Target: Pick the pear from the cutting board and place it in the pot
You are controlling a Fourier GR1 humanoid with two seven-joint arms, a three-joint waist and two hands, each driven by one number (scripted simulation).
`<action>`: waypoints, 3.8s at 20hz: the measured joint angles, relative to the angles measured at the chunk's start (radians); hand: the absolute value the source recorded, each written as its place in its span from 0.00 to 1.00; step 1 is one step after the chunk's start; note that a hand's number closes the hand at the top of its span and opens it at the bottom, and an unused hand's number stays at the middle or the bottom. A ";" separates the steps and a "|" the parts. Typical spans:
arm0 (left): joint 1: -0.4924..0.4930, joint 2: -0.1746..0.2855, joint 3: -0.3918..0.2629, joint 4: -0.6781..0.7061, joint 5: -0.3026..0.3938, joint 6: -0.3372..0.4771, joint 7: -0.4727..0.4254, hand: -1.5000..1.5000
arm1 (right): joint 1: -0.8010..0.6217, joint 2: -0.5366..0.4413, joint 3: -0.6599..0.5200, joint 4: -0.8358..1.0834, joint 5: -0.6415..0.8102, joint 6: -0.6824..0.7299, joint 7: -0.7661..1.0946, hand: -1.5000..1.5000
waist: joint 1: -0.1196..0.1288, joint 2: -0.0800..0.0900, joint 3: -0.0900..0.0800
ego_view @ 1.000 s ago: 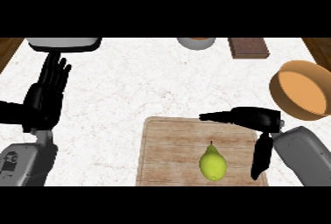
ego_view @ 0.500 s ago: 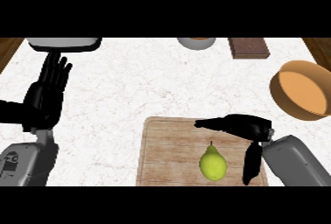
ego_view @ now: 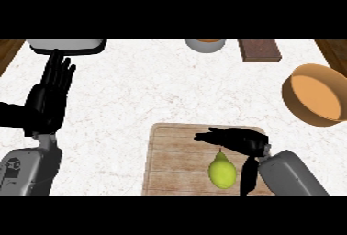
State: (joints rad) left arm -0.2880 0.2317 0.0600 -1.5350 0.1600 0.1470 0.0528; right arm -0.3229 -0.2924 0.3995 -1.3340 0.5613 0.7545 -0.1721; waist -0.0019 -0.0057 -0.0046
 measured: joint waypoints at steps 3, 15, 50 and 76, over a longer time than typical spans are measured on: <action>0.018 -0.007 0.005 -0.016 0.001 -0.011 0.000 0.50 | 0.008 0.029 -0.005 0.004 0.020 -0.007 -0.002 0.00 | 0.000 -0.002 -0.001; 0.036 -0.023 0.020 -0.016 -0.011 -0.029 -0.014 0.50 | 0.026 0.087 0.057 -0.025 0.109 -0.087 -0.164 1.00 | 0.001 -0.001 0.001; 0.044 -0.029 0.042 -0.039 -0.025 -0.045 0.009 0.50 | -0.048 0.238 -0.145 -0.926 0.696 -0.397 0.783 1.00 | -0.008 0.001 0.004; 0.018 -0.042 0.055 -0.015 -0.031 -0.064 -0.003 0.50 | -0.126 -0.271 -0.944 -0.075 0.264 -0.609 0.084 1.00 | 0.010 0.009 0.005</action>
State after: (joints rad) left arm -0.2700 0.1892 0.1147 -1.5504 0.1285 0.0829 0.0497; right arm -0.4487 -0.5631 -0.5447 -1.4089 0.8250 0.1454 -0.0883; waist 0.0082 0.0028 0.0006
